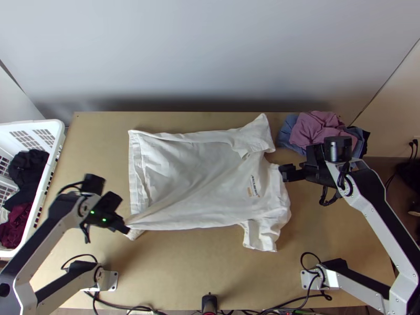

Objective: Fold the t-shirt

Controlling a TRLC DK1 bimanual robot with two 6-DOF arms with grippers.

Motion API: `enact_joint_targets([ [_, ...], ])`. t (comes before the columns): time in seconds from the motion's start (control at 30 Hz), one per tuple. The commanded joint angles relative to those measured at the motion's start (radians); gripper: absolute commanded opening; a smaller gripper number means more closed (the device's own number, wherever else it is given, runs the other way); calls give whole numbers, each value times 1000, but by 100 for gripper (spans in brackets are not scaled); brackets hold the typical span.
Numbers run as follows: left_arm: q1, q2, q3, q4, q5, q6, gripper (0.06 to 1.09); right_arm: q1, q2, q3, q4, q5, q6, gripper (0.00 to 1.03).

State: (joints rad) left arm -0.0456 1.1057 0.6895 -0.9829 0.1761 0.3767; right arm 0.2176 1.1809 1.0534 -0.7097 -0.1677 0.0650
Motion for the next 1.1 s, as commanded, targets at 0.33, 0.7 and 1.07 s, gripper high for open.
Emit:
enact_joint_targets([
  [0.33,340,5,41,-49,-4,238,9,-7,6,3,-79,-1,-60,98],
  [0.7,173,-66,123,-197,10,102,47,22,13,-1,-85,-3,-51,98],
  [1.07,78,149,360,101,13,-183,88,54,3,-26,-97,-4,-21,98],
])
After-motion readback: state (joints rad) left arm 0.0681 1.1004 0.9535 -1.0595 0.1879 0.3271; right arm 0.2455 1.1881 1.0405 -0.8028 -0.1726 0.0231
